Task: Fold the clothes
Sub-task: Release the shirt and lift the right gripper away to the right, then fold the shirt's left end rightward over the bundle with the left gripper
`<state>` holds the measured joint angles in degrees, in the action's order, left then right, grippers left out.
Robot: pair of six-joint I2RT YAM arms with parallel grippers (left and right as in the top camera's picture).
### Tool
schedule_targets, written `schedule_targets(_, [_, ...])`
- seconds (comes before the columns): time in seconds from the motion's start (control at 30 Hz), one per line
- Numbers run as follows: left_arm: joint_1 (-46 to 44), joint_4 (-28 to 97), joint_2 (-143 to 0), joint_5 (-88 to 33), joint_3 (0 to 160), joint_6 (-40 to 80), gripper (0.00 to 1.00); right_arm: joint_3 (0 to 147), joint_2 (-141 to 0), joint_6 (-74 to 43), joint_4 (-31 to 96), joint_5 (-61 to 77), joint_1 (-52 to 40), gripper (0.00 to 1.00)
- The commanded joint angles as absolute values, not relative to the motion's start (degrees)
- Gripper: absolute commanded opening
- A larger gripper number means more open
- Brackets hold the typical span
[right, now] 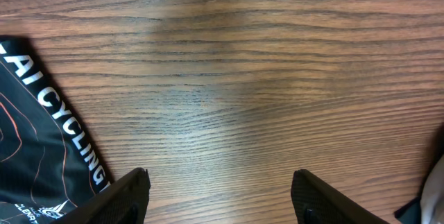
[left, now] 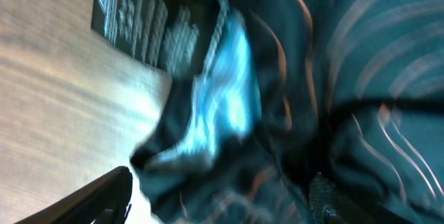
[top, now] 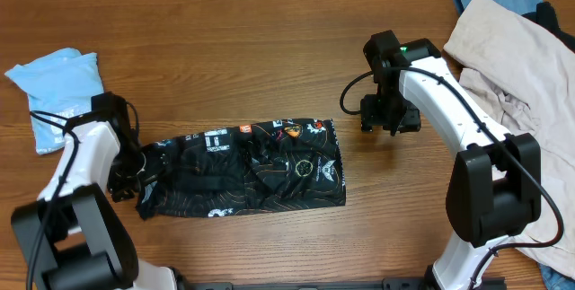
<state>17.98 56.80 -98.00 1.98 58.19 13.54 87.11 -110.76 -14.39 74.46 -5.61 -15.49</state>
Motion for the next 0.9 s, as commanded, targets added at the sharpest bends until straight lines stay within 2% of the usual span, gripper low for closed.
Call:
schedule_targets(0.0, [18.46, 54.54, -101.30, 1.30, 57.39, 12.16, 0.85, 88.25, -109.27, -14.87, 74.22, -6.13, -15.68, 0.69])
schedule_targets(0.2, [18.46, 52.16, -107.68, 0.99, 57.39, 11.75, 0.84, 88.25, -109.27, -14.87, 74.30, -5.93, -15.68, 0.69])
schedule_targets(0.27, [18.46, 52.23, -109.40, 0.73, 57.39, 11.70, 0.79, 88.25, -109.27, -14.87, 74.30, -5.93, -15.68, 0.69])
schedule_targets(0.3, [18.46, 52.27, -110.13, -0.30, 57.39, 10.94, 0.71, 88.25, -109.27, -14.87, 74.26, -5.93, -15.68, 0.69])
schedule_targets(0.33, [18.46, 52.42, -110.45, -2.09, 57.39, 9.43, 0.50, 88.25, -109.27, -14.87, 74.26, -5.93, -15.68, 0.69])
schedule_targets(0.4, [18.46, 52.69, -110.52, -4.21, 57.41, 7.90, 0.27, 88.25, -109.27, -14.87, 74.26, -5.93, -15.68, 0.69])
schedule_targets(0.47, [18.46, 53.43, -110.50, -5.54, 57.74, 7.22, 0.12, 88.25, -109.27, -14.90, 74.28, -5.93, -15.68, 0.69])
schedule_targets(0.57, [18.55, 55.37, -110.28, -5.85, 59.07, 7.25, 0.05, 88.25, -109.27, -14.90, 74.28, -5.93, -15.68, 0.69])
schedule_targets(0.87, [24.29, 67.59, -104.18, -5.10, 70.94, 6.50, 0.04, 88.25, -109.27, -14.90, 74.37, -5.93, -15.68, 0.69])
